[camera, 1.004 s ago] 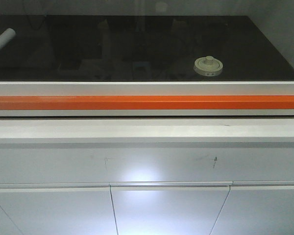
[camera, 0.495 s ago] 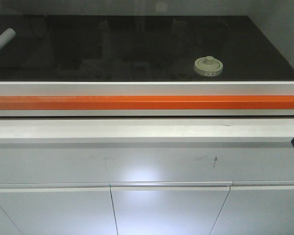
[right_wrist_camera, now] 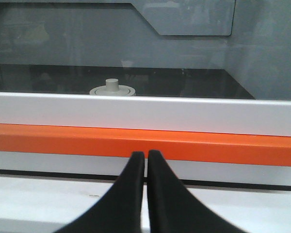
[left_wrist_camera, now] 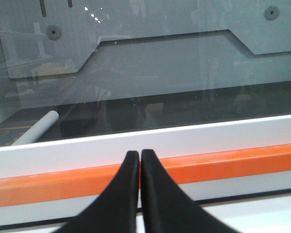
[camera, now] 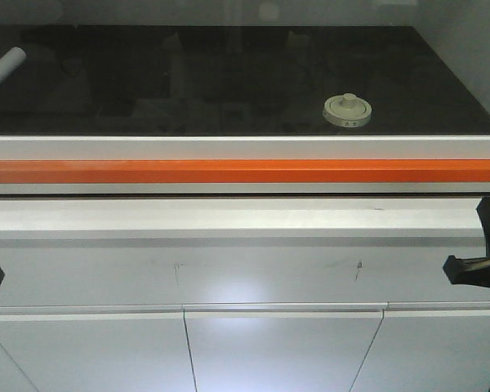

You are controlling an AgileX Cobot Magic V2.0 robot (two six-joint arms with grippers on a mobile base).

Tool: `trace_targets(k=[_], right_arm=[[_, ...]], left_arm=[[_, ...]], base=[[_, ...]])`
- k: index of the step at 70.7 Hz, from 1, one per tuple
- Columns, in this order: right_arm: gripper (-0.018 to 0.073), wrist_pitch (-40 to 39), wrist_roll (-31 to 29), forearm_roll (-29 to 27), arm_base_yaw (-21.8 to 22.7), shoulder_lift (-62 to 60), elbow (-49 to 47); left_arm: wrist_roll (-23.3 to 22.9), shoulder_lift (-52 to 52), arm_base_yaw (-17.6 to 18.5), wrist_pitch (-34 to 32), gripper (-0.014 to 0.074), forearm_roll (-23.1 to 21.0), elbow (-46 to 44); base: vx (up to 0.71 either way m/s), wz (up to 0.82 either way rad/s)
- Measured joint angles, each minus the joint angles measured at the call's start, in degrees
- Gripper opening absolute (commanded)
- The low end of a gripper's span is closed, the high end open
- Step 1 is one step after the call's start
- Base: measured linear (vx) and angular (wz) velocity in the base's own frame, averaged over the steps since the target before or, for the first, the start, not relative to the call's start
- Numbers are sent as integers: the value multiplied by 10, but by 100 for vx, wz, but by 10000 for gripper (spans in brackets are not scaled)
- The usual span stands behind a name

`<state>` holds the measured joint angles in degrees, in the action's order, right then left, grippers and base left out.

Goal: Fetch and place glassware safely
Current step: 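Move both grippers up to the orange handle of the glass sash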

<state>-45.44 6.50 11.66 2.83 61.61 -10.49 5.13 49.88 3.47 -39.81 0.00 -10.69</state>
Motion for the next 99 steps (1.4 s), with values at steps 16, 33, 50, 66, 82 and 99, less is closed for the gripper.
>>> trace_targets(k=[16,33,50,66,82,99], right_arm=[[-1,-105,-19,1,0,139,-1],[-1,-191,-49,-8,0,251,-5],[-1,-195,-57,-20,0,310,-28],[-1,-197,-61,-20,0,337,-71],[-1,-199,-62,-20,0,375,-117],[-1,-199,-62,-20,0,424,-160]], left_arm=[[0,0,0,-4,-7,0,0],[0,0,0,-4,-7,0,0],[0,0,0,-5,-7,0,0],[0,0,0,-5,-7,0,0],[0,0,0,-5,-7,4,0],[0,0,0,-5,-7,4,0]], base=[[0,0],[0,0],[0,0],[0,0],[0,0],[0,0]])
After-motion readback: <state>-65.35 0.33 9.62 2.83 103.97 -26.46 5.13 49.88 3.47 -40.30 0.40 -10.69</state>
